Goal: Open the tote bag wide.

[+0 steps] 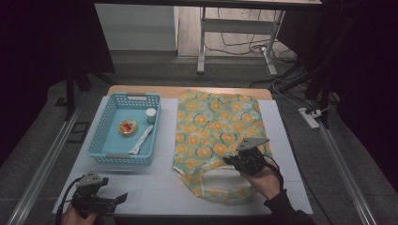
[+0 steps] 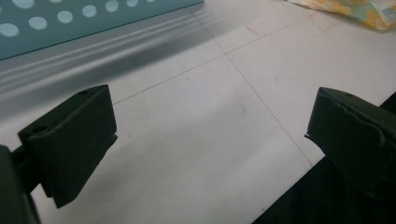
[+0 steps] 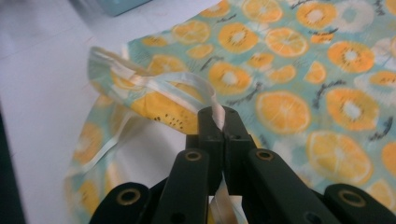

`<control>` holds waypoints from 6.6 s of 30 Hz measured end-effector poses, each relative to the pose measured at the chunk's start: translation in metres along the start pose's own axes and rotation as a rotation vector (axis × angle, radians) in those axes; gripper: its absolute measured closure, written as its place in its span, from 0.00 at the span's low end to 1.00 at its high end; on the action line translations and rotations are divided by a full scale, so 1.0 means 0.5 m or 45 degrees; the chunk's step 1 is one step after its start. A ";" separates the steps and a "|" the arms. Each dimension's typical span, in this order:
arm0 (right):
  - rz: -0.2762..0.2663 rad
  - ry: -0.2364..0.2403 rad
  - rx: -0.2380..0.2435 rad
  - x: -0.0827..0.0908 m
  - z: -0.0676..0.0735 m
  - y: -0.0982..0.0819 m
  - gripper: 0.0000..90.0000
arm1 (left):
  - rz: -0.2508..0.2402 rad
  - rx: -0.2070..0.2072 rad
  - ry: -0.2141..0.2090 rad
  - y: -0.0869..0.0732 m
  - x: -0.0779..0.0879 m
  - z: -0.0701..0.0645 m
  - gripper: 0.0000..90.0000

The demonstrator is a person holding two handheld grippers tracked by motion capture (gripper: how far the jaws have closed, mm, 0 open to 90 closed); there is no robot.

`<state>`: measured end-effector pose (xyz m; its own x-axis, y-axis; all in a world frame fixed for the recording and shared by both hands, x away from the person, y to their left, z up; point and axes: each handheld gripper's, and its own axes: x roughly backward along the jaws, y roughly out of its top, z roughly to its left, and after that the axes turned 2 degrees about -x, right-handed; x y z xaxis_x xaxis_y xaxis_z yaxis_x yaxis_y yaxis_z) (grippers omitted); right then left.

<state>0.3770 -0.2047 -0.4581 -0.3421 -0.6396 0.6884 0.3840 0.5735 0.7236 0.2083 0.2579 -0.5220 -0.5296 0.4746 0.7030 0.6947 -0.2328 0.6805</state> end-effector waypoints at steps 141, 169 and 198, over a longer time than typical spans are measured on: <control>0.150 0.019 0.075 -0.103 -0.088 0.020 1.00 | 0.011 0.008 -0.001 0.001 -0.002 0.001 0.03; 0.056 0.056 0.052 -0.054 -0.054 0.216 1.00 | 0.016 0.038 -0.006 0.001 -0.003 0.005 0.03; -0.019 0.108 0.075 -0.054 -0.058 0.226 1.00 | 0.016 0.026 0.021 0.002 -0.002 0.002 0.02</control>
<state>0.4543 -0.1374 -0.3961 -0.2727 -0.6878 0.6728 0.3274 0.5912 0.7371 0.2099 0.2579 -0.5223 -0.5284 0.4576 0.7151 0.7110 -0.2216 0.6673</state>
